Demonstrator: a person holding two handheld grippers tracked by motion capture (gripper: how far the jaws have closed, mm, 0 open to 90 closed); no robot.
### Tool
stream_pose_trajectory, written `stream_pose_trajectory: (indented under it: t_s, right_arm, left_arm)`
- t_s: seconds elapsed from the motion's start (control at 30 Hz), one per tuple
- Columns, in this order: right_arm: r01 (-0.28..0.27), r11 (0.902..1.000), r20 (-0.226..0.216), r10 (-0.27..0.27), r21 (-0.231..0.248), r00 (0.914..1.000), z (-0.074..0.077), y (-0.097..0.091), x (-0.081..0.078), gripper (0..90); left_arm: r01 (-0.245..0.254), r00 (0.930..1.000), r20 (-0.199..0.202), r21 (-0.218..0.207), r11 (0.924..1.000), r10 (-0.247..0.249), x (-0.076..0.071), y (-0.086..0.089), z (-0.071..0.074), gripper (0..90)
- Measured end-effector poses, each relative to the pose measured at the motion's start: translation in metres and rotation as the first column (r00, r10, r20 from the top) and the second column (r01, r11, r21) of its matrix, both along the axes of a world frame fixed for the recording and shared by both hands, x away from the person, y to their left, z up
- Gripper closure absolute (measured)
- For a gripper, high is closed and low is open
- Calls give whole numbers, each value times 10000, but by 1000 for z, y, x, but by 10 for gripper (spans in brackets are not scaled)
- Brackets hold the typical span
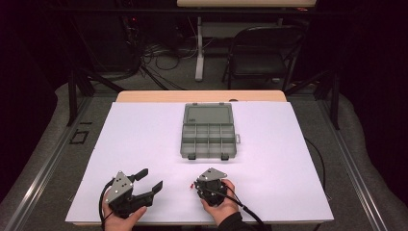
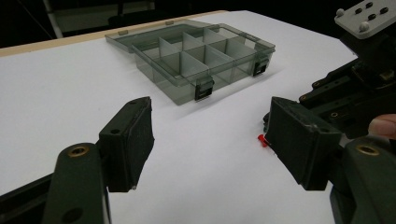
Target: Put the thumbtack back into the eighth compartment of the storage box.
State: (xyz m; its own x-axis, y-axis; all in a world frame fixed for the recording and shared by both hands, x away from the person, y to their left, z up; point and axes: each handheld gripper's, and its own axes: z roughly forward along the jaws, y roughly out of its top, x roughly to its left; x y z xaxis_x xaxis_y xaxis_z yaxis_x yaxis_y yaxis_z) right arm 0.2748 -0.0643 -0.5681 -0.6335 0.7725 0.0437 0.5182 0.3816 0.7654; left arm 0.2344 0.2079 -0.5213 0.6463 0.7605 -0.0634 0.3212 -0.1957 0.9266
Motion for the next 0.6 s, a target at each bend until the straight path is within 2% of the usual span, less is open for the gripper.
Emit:
stream_pose_trajectory:
  t_s: [0.37,0.6]
  right_arm:
    - [-86,10000,-47,86,36,10000,1,-1,0,837]
    - [-130,9996,-52,131,240,9999,4,-3,0,838]
  left_arm:
    - [-7,10000,5,2,10000,7,0,0,0,315]
    - [-13,10000,15,0,10000,13,0,0,0,315]
